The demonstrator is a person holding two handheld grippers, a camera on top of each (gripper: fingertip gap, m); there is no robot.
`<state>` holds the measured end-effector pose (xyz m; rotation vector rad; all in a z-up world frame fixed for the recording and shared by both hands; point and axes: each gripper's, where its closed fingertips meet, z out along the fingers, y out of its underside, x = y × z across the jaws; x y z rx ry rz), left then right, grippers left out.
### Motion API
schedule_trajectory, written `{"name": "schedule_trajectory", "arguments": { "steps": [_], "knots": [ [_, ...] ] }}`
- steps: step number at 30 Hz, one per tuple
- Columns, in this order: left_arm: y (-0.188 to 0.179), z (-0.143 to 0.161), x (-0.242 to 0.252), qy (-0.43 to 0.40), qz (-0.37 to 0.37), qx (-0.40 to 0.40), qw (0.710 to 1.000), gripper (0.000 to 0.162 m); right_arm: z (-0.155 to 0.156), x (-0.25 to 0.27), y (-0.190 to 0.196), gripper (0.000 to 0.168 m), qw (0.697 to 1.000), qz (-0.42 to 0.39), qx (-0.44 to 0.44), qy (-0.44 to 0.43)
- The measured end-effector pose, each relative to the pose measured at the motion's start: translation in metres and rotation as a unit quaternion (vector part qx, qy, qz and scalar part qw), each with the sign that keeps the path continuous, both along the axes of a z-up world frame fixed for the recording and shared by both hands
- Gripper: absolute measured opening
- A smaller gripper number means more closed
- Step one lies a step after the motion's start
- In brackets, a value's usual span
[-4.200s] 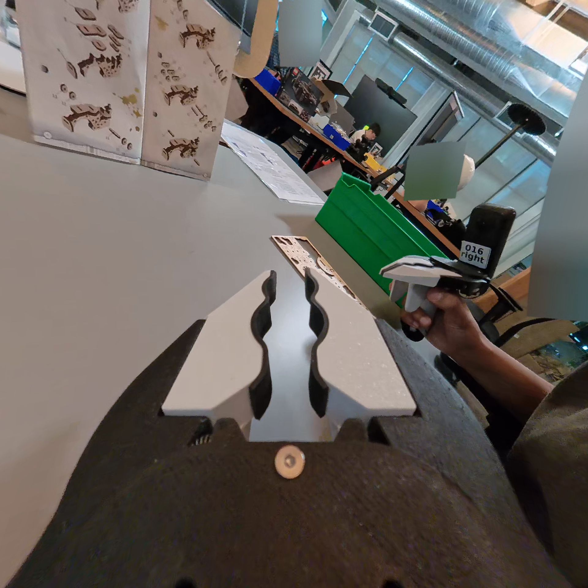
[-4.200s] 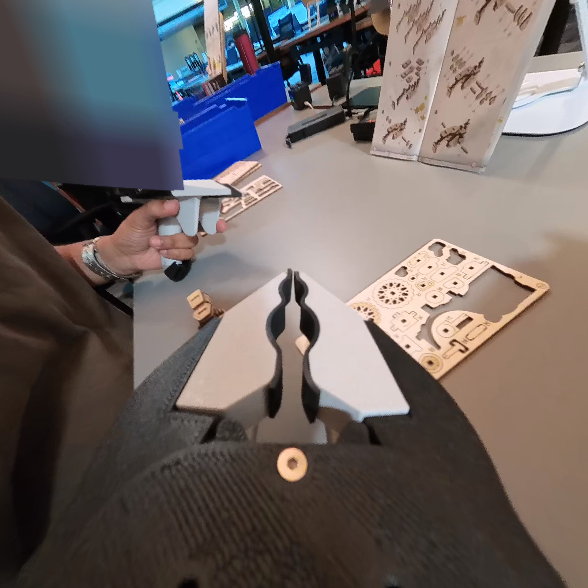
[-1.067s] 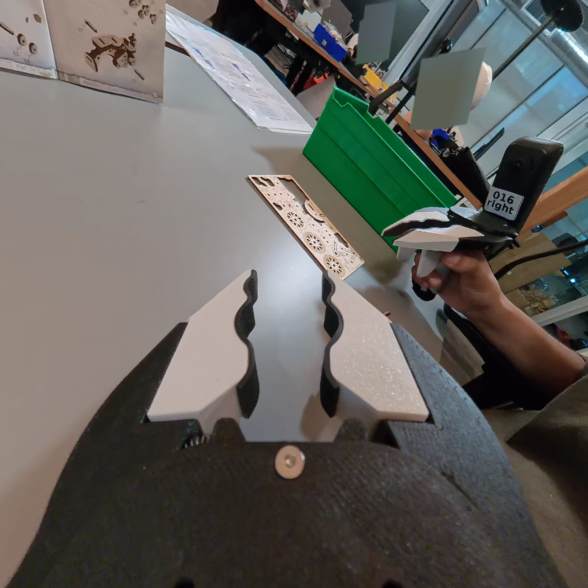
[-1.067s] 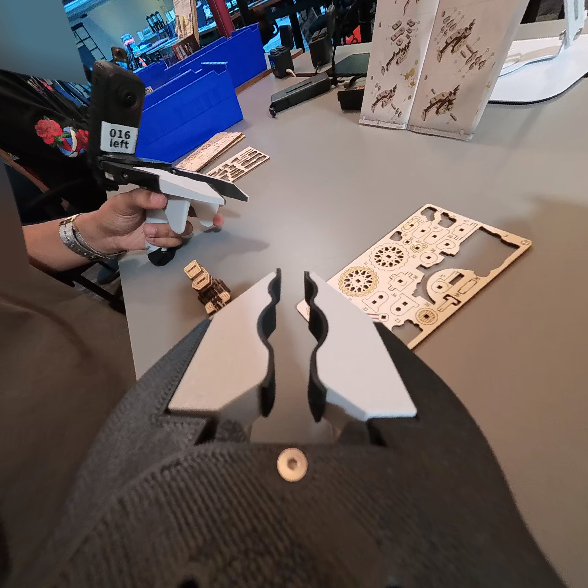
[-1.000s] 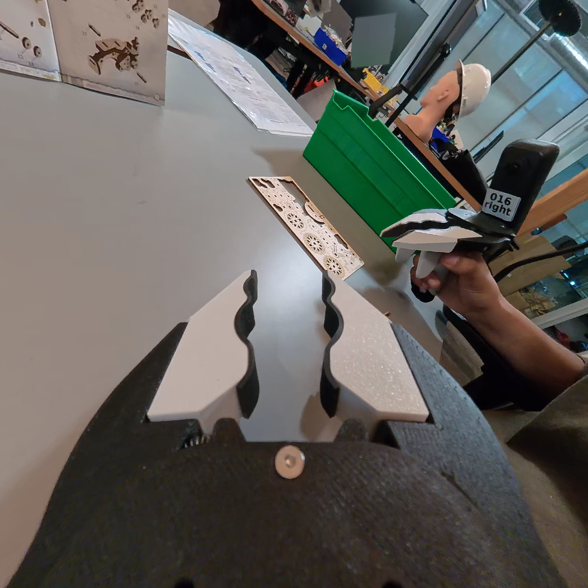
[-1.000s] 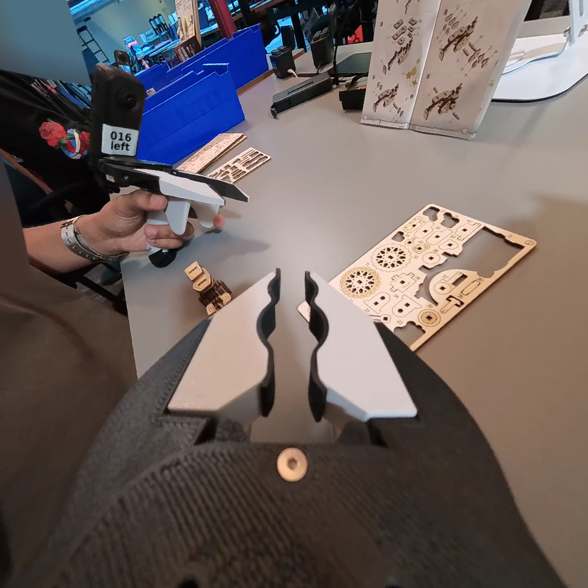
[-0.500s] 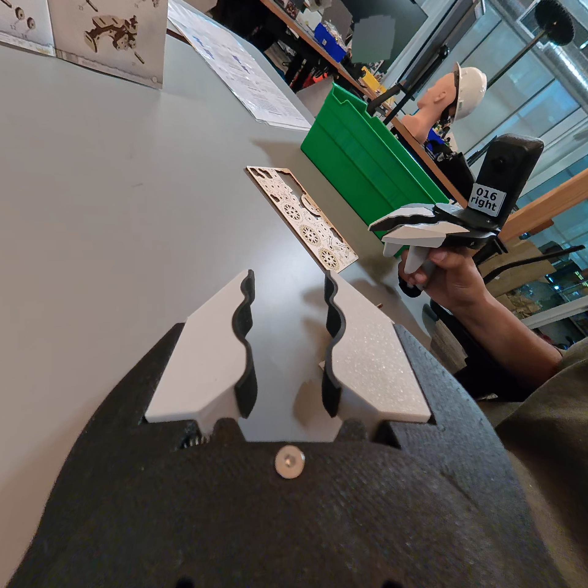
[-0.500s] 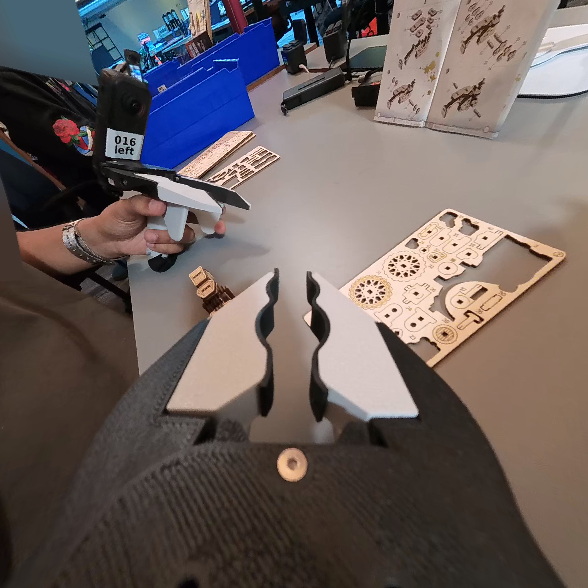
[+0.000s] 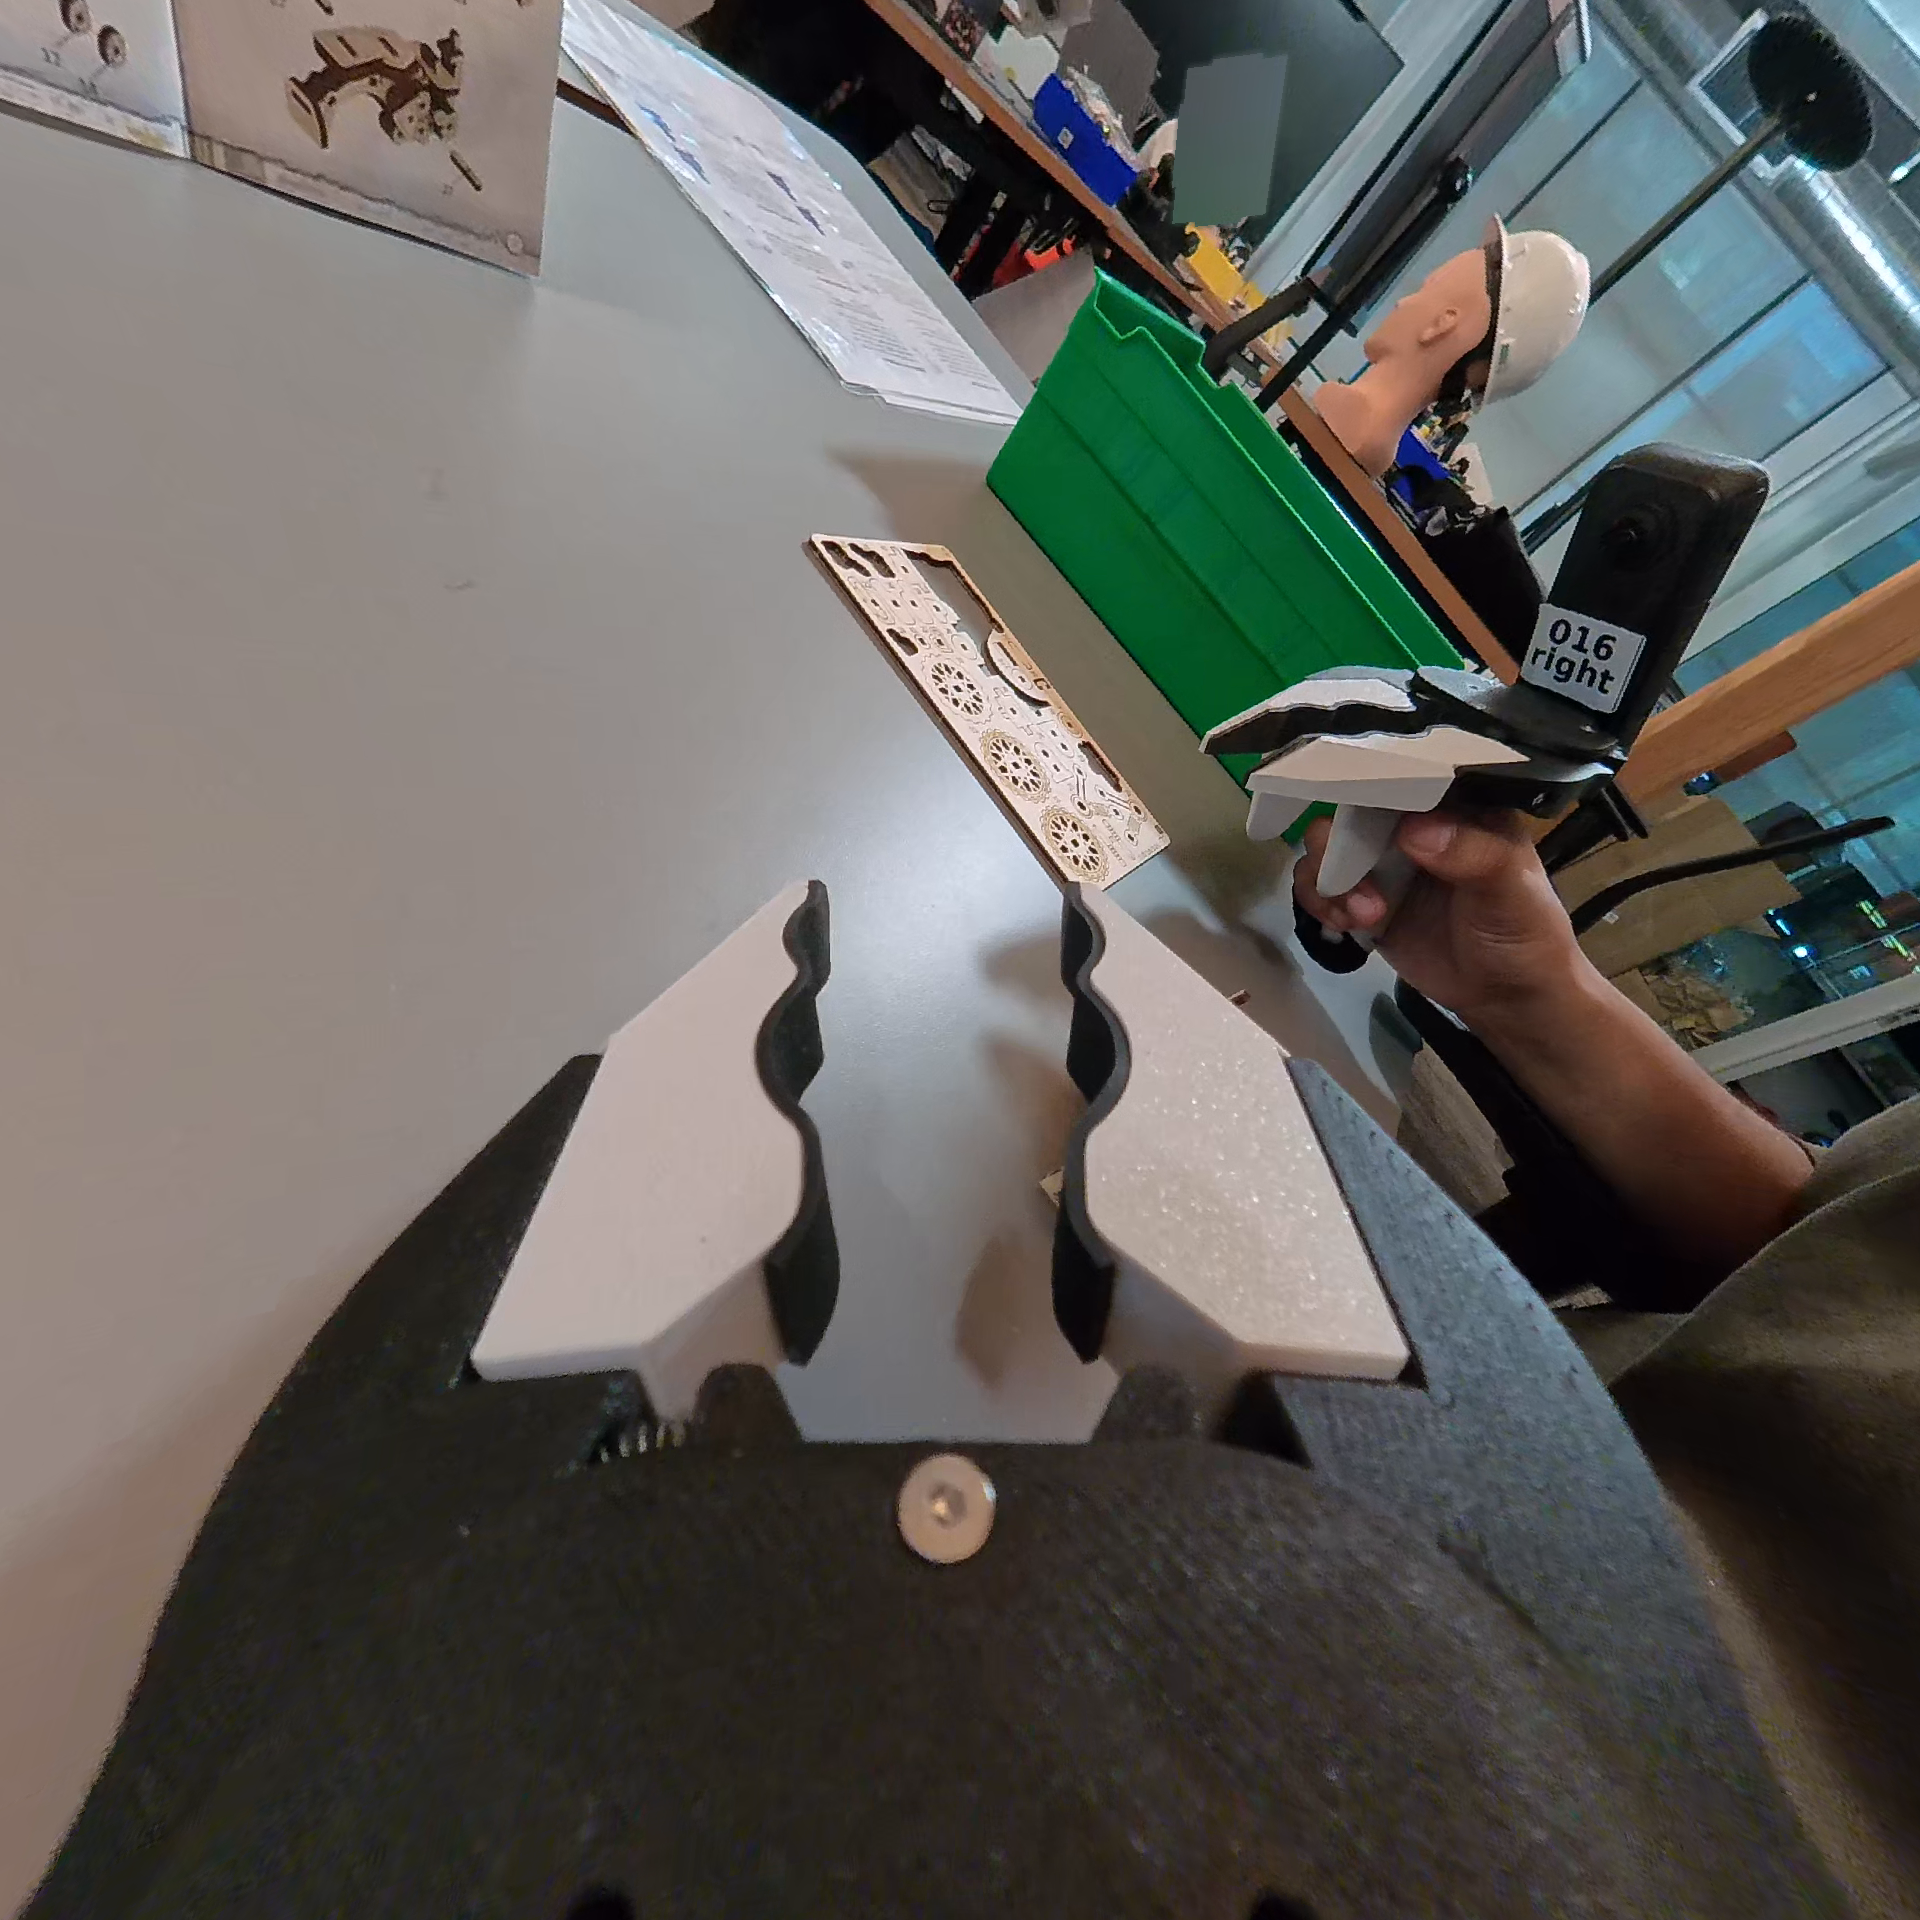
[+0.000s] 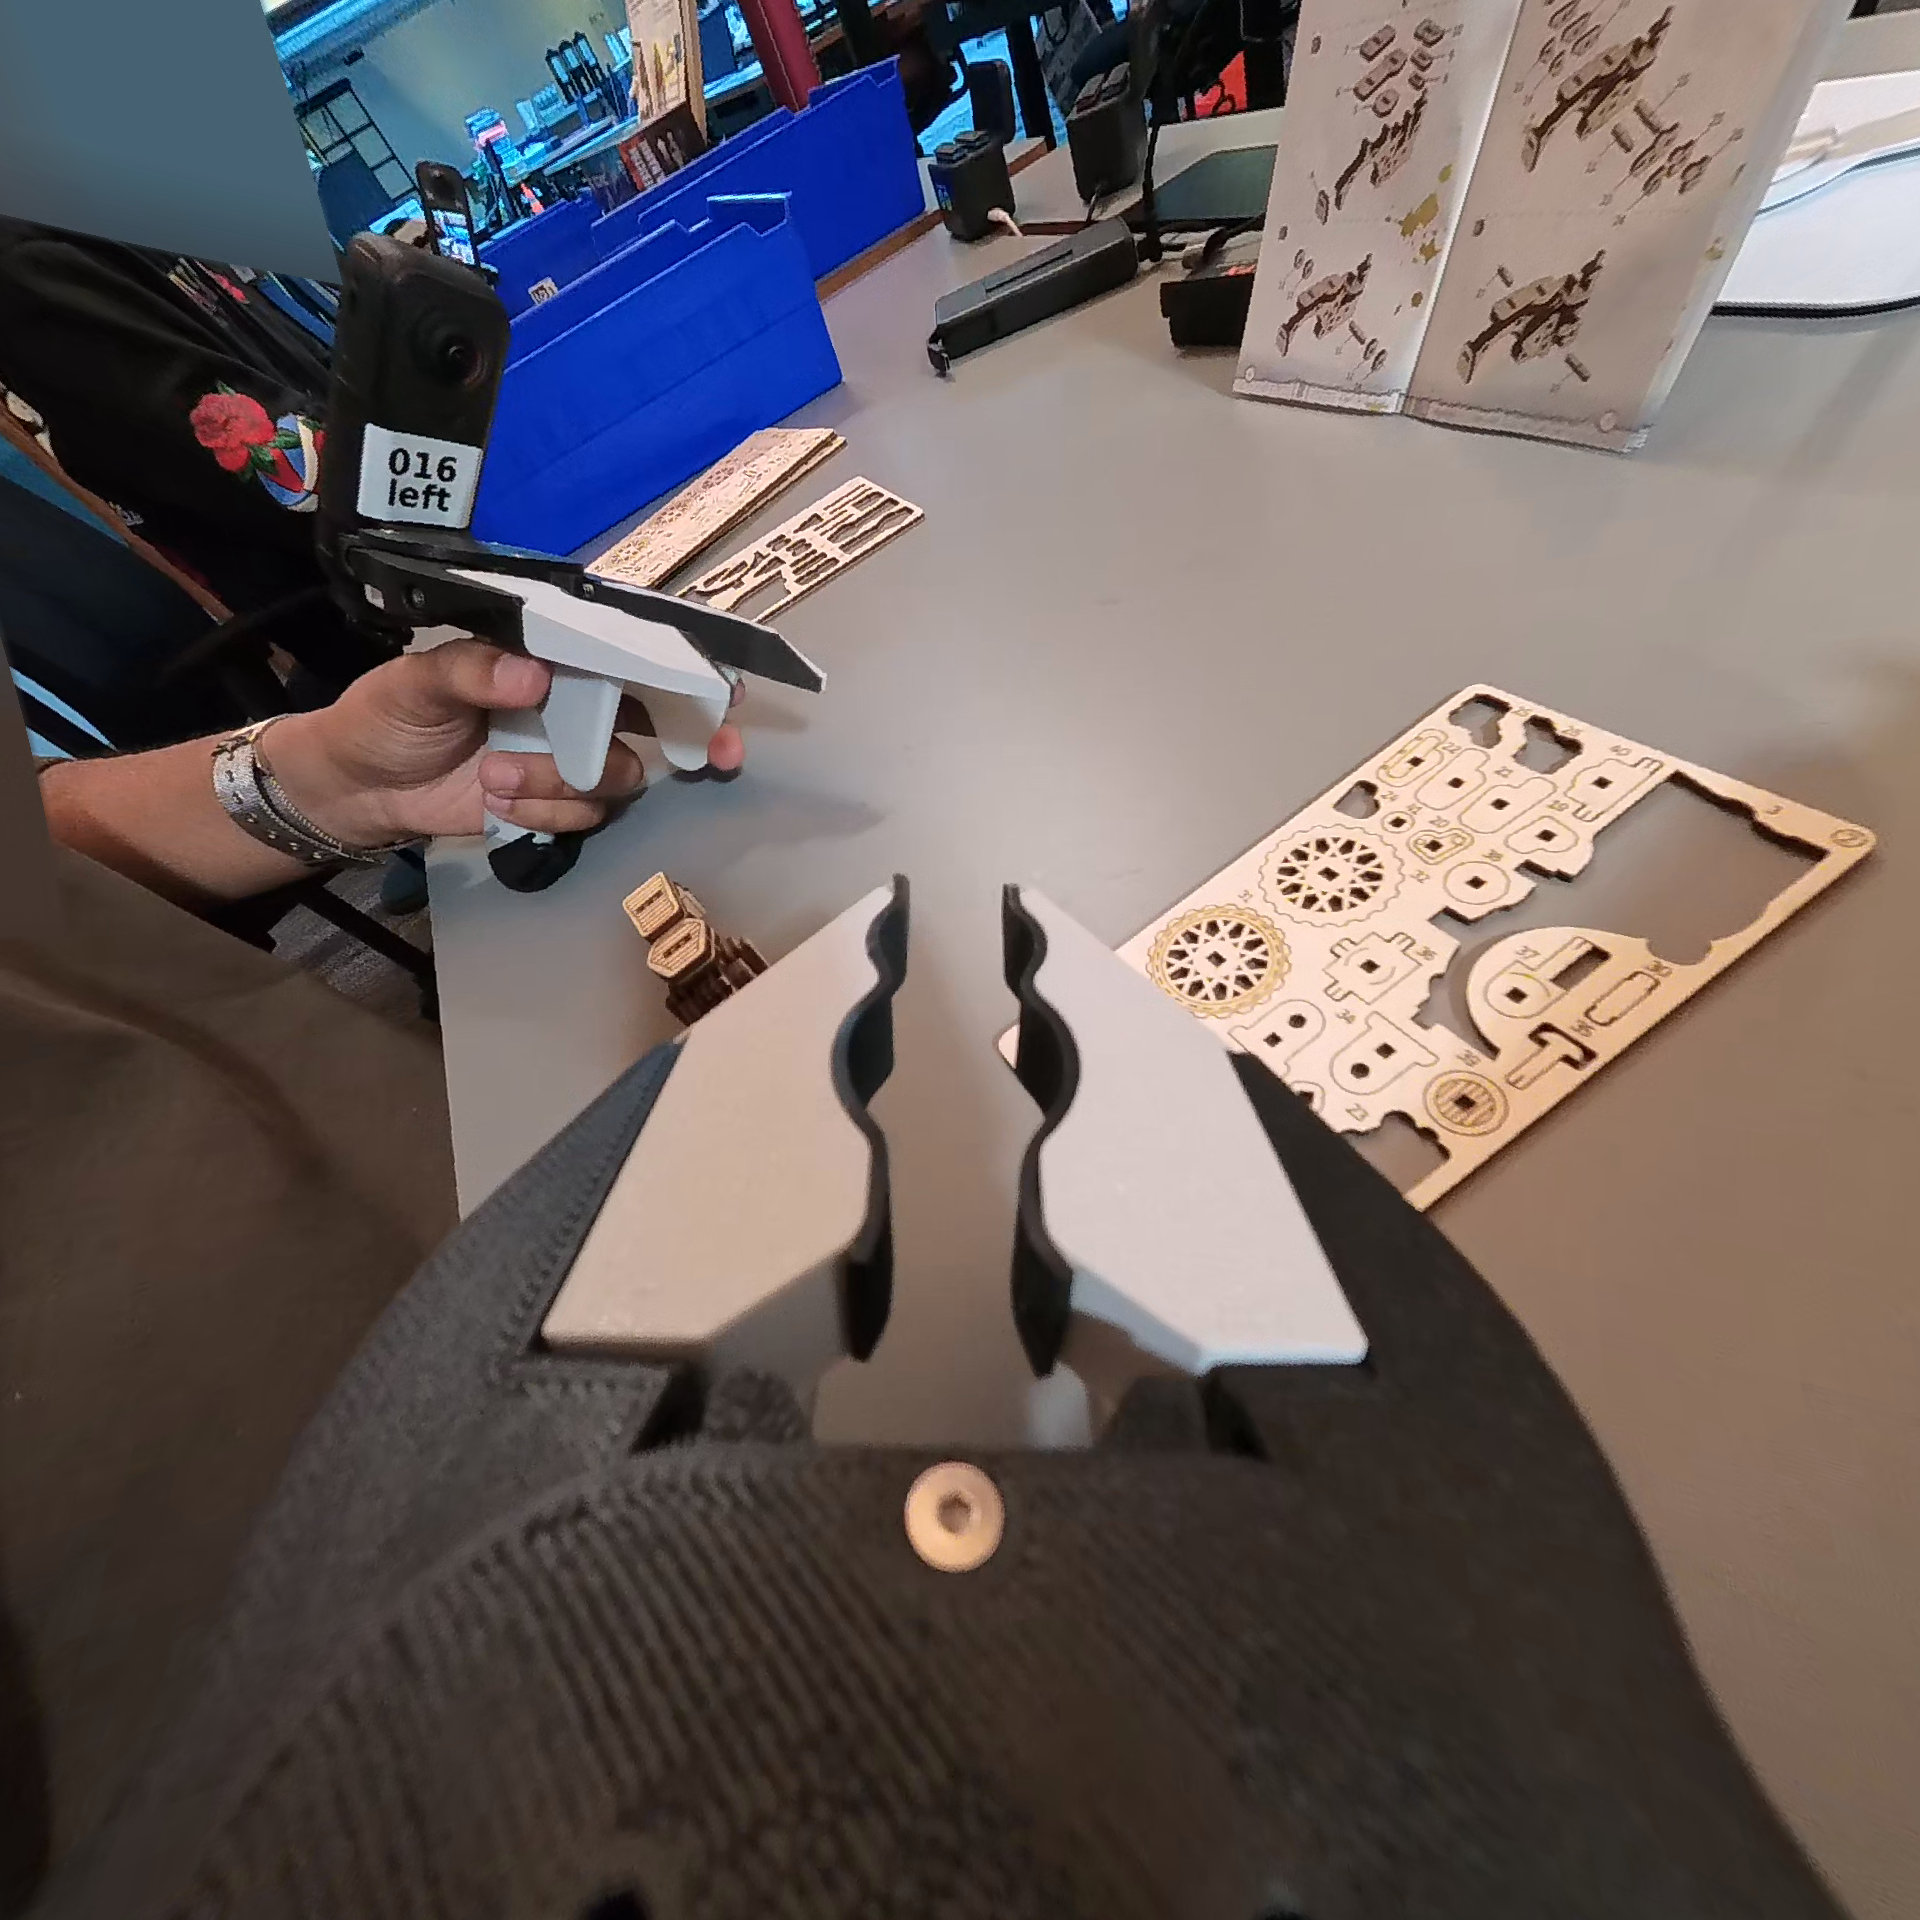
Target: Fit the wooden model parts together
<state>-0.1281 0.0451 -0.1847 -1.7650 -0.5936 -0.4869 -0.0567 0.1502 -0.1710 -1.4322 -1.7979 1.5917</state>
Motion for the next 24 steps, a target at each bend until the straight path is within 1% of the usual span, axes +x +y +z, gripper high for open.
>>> {"name": "schedule_trajectory", "arguments": {
  "steps": [16, 24],
  "knots": [
    [0.000, -0.002, 0.000, -0.007, -0.002, -0.004, 1.000, 0.043, -0.002, 0.000, 0.000, 0.018, 1.000, 0.000, 0.002, -0.006],
    [0.002, -0.002, -0.003, -0.008, 0.008, -0.003, 1.000, 0.043, -0.002, -0.003, 0.012, 0.017, 0.999, -0.030, 0.019, -0.004]
  ]
}}
